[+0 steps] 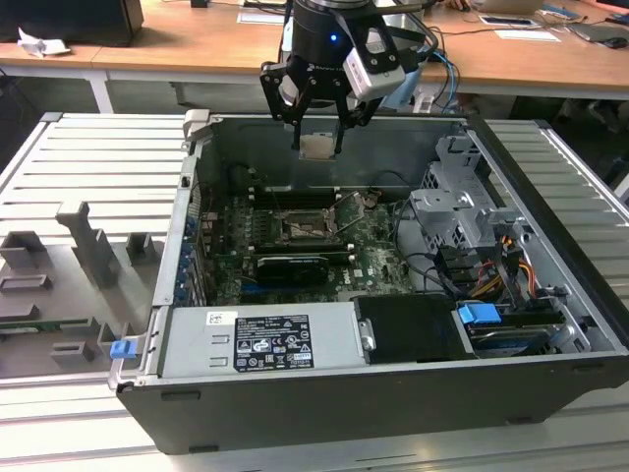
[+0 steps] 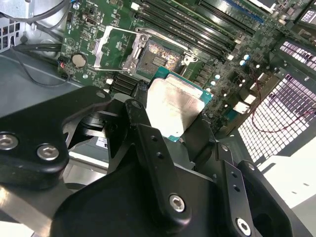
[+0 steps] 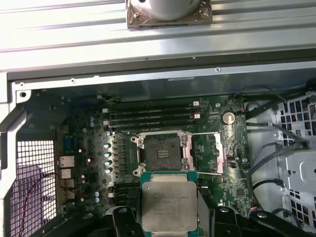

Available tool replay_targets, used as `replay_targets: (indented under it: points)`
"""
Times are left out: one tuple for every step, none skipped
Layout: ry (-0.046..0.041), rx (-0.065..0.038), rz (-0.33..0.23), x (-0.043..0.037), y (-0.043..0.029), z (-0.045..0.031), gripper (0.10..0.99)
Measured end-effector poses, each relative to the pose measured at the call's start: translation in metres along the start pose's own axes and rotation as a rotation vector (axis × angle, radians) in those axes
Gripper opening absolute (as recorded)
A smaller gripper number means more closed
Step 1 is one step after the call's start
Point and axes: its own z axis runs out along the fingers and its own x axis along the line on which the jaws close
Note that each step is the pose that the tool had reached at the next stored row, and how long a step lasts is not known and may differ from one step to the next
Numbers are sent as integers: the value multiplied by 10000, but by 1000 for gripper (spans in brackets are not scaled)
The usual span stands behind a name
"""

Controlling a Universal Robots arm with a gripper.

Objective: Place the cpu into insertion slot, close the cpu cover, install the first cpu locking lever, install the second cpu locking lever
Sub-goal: 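Place the cpu into insertion slot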

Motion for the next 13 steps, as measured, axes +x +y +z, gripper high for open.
replay_targets:
  points:
    - [0, 0, 7, 0, 0, 0, 541]
    - [-1, -1, 14, 0, 0, 0, 541]
    - [-2, -1, 21, 0, 0, 0, 541]
    - [-2, 0, 28, 0, 0, 0, 541]
    - [-3, -1, 34, 0, 0, 0, 541]
    - [-3, -1, 41, 0, 0, 0, 541]
    - [-4, -1, 50, 0, 0, 0, 541]
    - [-5, -1, 55, 0, 0, 0, 541]
    - [-6, -1, 66, 0, 0, 0, 541]
    - [-6, -1, 72, 0, 0, 0, 541]
    - [-7, -2, 83, 0, 0, 0, 541]
    - [-8, -2, 90, 0, 0, 0, 541]
    - [-8, -2, 96, 0, 0, 0, 541]
